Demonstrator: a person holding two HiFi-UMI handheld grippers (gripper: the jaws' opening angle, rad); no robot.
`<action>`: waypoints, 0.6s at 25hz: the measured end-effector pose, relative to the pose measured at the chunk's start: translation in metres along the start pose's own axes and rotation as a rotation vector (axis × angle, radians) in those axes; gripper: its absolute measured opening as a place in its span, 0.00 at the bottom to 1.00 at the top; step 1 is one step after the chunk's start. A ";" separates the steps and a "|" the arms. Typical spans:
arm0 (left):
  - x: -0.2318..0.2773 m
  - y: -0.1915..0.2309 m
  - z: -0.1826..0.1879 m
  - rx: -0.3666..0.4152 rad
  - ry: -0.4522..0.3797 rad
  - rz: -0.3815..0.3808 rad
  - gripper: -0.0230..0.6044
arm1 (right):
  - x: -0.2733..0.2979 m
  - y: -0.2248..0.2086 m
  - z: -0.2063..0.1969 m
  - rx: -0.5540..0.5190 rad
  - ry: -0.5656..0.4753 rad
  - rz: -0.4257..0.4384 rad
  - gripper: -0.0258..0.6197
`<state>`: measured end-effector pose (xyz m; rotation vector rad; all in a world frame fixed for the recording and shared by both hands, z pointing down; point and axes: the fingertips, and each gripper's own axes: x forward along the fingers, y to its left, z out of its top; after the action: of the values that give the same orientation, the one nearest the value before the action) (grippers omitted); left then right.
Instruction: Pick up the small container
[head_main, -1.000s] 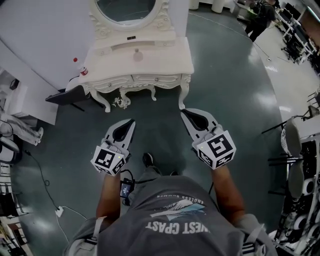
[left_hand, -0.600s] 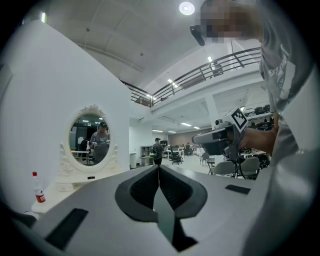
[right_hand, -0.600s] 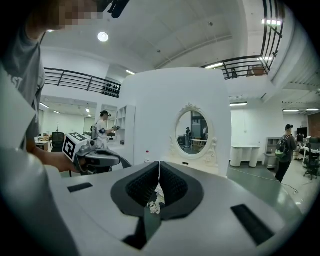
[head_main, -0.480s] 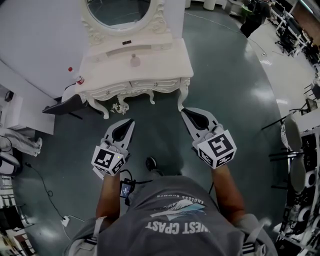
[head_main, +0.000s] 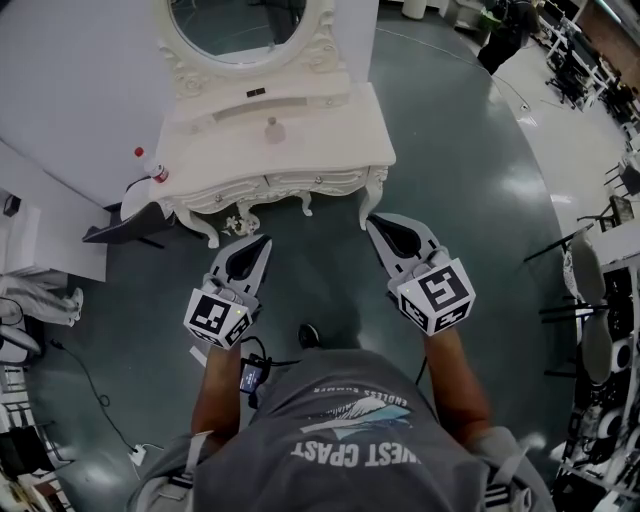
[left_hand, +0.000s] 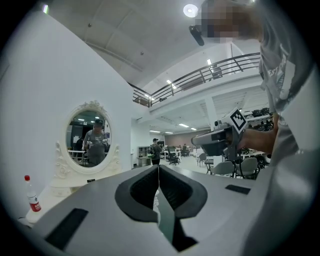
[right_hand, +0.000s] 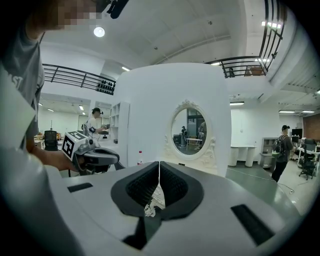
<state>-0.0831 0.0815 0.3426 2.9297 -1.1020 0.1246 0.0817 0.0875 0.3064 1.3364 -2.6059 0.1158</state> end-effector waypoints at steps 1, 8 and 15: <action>0.000 0.008 0.002 0.001 -0.005 0.000 0.07 | 0.007 -0.001 0.003 -0.002 -0.002 -0.005 0.08; 0.001 0.052 0.004 0.010 -0.019 -0.024 0.07 | 0.046 -0.009 0.019 -0.016 -0.016 -0.056 0.08; -0.007 0.086 -0.005 -0.019 -0.023 0.033 0.07 | 0.085 -0.020 0.022 -0.028 0.006 -0.031 0.08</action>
<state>-0.1456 0.0215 0.3457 2.9043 -1.1486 0.0810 0.0465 0.0047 0.3031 1.3643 -2.5705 0.0780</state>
